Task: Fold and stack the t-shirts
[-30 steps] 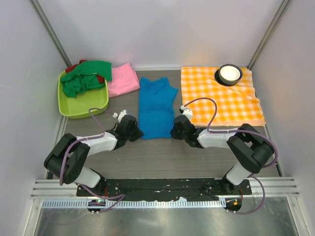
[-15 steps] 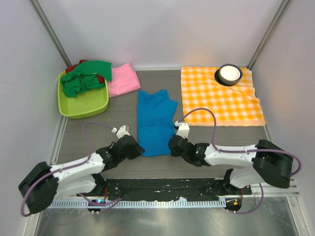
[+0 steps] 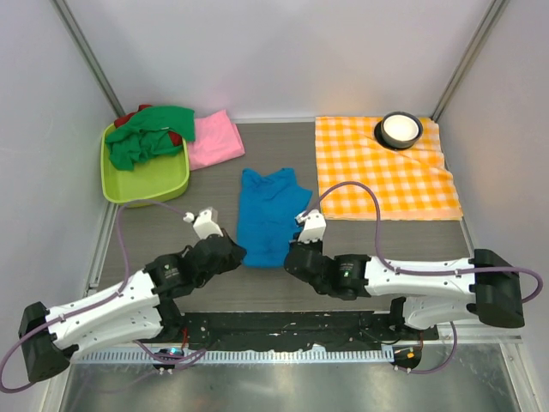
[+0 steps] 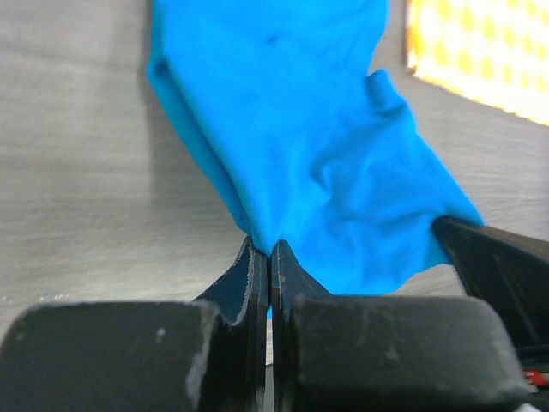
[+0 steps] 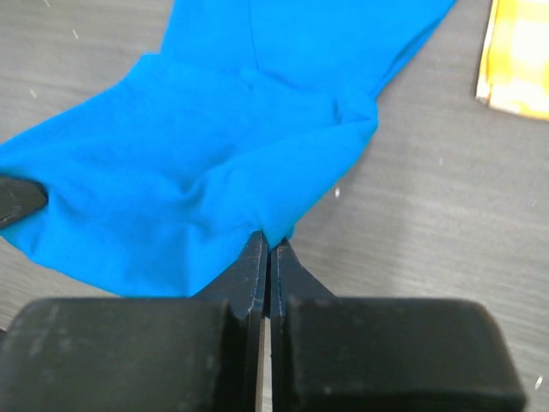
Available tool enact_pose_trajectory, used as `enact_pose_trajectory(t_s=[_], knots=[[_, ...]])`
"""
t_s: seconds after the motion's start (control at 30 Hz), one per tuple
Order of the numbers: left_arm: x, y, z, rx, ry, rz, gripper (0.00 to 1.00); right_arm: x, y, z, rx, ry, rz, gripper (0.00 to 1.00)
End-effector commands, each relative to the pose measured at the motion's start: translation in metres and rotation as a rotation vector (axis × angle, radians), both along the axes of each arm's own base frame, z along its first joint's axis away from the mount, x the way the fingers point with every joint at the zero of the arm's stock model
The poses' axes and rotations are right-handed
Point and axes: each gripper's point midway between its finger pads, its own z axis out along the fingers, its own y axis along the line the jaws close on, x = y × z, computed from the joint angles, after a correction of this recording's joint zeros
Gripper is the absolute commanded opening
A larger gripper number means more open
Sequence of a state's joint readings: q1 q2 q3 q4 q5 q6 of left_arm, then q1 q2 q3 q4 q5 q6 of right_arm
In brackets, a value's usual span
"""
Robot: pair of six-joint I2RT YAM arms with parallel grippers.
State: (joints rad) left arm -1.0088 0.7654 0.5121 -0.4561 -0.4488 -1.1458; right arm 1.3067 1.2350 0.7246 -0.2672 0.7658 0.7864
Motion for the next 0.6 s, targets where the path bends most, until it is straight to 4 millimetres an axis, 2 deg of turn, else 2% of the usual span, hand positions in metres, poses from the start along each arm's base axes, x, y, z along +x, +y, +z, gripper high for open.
enact_pose_trajectory(t_s=[0.0,0.13,0.17,0.23,0.27,0.33,0.37,0.4,0.57], knots=[[0.031,-0.004,0.064,0.047,-0.162,0.026,0.00,0.036,-0.001,0.065,0.031,-0.162,-0.107,0.01],[0.055,-0.017,0.090,0.023,-0.219,0.028,0.00,0.067,-0.004,0.075,0.032,-0.167,-0.143,0.01],[0.064,-0.019,0.091,0.035,-0.217,0.034,0.00,0.080,-0.010,0.071,0.021,-0.155,-0.171,0.01],[0.076,-0.023,0.095,0.031,-0.226,0.032,0.00,0.092,-0.008,0.077,0.037,-0.166,-0.171,0.01],[0.087,-0.020,0.091,0.033,-0.218,0.054,0.00,0.102,-0.014,0.075,0.029,-0.162,-0.196,0.01],[0.097,-0.026,0.090,-0.001,-0.210,0.039,0.00,0.114,-0.012,0.078,0.045,-0.157,-0.198,0.01],[0.107,-0.022,0.081,0.015,-0.186,0.059,0.00,0.126,-0.021,0.076,0.044,-0.151,-0.230,0.01],[0.112,-0.026,0.081,-0.006,-0.188,0.048,0.00,0.132,-0.017,0.073,0.047,-0.135,-0.219,0.01],[0.143,-0.022,0.070,-0.029,-0.172,0.080,0.00,0.162,-0.023,0.063,0.062,-0.106,-0.243,0.01]])
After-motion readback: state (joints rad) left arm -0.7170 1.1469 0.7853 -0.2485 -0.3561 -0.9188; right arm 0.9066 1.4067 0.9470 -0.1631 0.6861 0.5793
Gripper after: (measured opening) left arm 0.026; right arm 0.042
